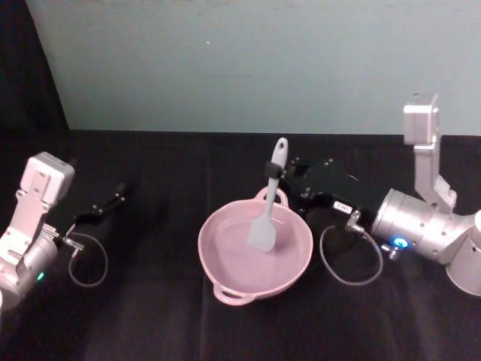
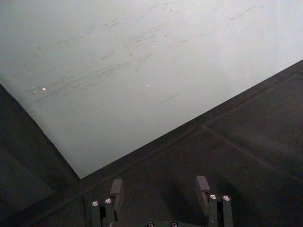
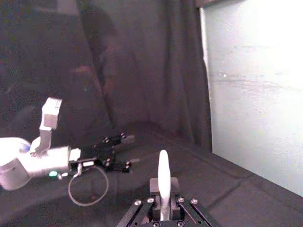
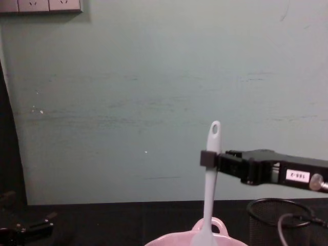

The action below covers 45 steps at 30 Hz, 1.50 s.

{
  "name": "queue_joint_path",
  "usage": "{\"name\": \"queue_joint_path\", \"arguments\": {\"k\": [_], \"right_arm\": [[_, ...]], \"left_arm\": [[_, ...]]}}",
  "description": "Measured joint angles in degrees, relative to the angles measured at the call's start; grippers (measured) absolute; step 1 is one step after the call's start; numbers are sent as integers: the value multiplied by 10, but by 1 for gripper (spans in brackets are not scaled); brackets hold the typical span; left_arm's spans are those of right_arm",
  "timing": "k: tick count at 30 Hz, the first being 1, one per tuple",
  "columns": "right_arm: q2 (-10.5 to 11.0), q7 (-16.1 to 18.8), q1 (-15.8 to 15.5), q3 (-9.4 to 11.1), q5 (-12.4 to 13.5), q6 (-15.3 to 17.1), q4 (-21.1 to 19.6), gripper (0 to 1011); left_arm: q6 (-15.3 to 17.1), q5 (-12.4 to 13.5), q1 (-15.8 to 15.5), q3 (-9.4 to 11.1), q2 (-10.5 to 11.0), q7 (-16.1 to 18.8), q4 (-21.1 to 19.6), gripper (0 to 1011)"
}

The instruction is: Use the one hand to pick up the spoon and stir the clear water in the bowl.

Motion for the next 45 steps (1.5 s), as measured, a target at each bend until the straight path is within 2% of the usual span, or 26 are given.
{"name": "queue_joint_path", "arguments": {"k": [6, 9, 10, 12, 19, 30, 34, 40, 45], "right_arm": [[4, -10, -3, -16, -43, -8, -17, 113], [2, -21, -3, -27, -78, -12, -25, 113], [2, -21, -3, -27, -78, -12, -25, 113], [-2, -26, 0, -36, -104, -16, -28, 113], [-22, -28, 7, -46, -139, -29, -22, 112], [-74, -29, 36, -45, -171, -64, 34, 113], [-91, -43, 49, -39, -189, -76, 60, 113], [-96, -60, 55, -28, -208, -78, 75, 113], [-86, -72, 45, -13, -219, -75, 66, 112]], "left_arm": [[0, 0, 0, 0, 0, 0, 0, 1005], [0, 0, 0, 0, 0, 0, 0, 1005], [0, 0, 0, 0, 0, 0, 0, 1005], [0, 0, 0, 0, 0, 0, 0, 1005], [0, 0, 0, 0, 0, 0, 0, 1005], [0, 0, 0, 0, 0, 0, 0, 1005], [0, 0, 0, 0, 0, 0, 0, 1005], [0, 0, 0, 0, 0, 0, 0, 1005], [0, 0, 0, 0, 0, 0, 0, 1005]]}}
